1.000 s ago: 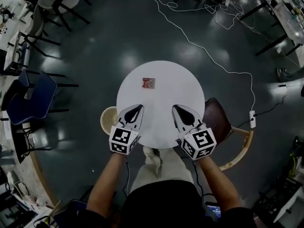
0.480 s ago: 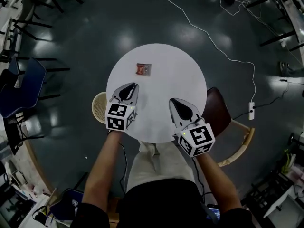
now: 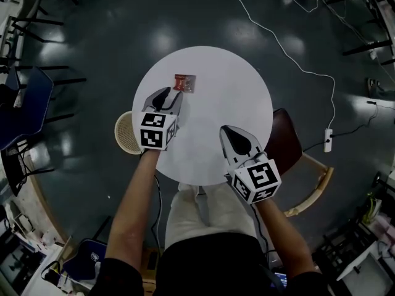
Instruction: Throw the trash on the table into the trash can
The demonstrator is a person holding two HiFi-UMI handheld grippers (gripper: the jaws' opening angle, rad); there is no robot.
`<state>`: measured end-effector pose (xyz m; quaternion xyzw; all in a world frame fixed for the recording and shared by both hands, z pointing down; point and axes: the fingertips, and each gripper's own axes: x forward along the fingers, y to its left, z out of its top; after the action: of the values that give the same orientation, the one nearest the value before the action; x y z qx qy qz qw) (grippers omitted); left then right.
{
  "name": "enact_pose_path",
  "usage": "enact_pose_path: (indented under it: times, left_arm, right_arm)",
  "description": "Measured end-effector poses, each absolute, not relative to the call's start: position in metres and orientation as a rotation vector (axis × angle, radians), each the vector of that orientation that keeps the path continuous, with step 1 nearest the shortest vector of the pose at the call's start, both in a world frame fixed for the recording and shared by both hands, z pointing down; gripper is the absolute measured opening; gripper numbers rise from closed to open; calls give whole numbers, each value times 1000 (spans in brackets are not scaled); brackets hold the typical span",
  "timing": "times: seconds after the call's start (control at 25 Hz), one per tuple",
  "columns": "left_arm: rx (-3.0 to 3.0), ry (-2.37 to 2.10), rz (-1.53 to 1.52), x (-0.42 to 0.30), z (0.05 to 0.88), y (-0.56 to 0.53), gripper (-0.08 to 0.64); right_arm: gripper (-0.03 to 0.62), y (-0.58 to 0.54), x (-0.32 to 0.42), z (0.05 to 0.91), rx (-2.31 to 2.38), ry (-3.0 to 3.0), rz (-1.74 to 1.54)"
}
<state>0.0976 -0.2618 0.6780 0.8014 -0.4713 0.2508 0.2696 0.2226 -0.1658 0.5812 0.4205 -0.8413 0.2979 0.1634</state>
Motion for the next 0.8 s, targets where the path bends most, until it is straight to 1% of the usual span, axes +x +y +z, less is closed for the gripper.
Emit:
enact_pose_path:
  times: [0.32,0.4,0.68,0.8]
  left_arm:
    - [2115,-1264,727,101,702,-276,147]
    - [2098,-1264,746,102,705,-278,189]
    - [2075,-1304,821,97,712,-283,181]
    - [2077,-1317,861,97,713,-283,152]
  right_arm:
    - [17,-170,226,594,1198,-2390,866]
    - [17,-170,228,595,1194,-2388,870]
    - [17,-174,228,601,1195,-2382,884]
    - [17,-172,230,601,1189,-2384,887]
